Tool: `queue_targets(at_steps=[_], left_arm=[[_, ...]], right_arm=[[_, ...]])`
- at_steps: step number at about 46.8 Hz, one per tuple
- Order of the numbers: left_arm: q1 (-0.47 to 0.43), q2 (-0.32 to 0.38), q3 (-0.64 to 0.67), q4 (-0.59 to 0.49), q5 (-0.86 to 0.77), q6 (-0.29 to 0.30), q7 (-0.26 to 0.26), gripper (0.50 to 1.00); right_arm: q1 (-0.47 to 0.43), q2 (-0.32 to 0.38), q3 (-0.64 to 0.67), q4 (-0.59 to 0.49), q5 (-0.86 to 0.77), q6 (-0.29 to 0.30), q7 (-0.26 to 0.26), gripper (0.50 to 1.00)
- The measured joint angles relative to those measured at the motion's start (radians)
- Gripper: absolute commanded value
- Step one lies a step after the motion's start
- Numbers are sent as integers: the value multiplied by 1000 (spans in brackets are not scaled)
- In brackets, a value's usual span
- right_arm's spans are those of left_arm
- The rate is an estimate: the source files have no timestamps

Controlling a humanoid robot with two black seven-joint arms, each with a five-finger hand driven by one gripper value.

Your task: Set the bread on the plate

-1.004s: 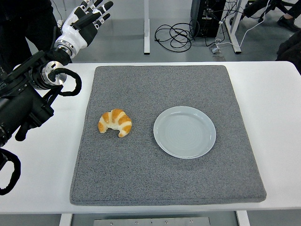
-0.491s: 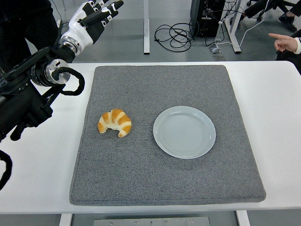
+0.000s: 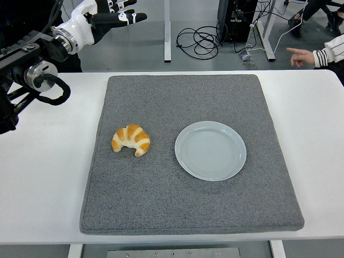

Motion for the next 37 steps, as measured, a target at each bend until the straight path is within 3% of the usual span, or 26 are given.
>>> queue_targets(at_steps=[19,26,37], left_arm=[[-12,187,106,-296,420,50,5,977],[-4,272,115,-420,657,73,5,977],[90,351,111,-516,937,98,2,977]], right_arm=[[0,0,0,0,0,0,0,1000],[0,0,0,0,0,0,0,1000],[0,0,0,0,0,0,0,1000]])
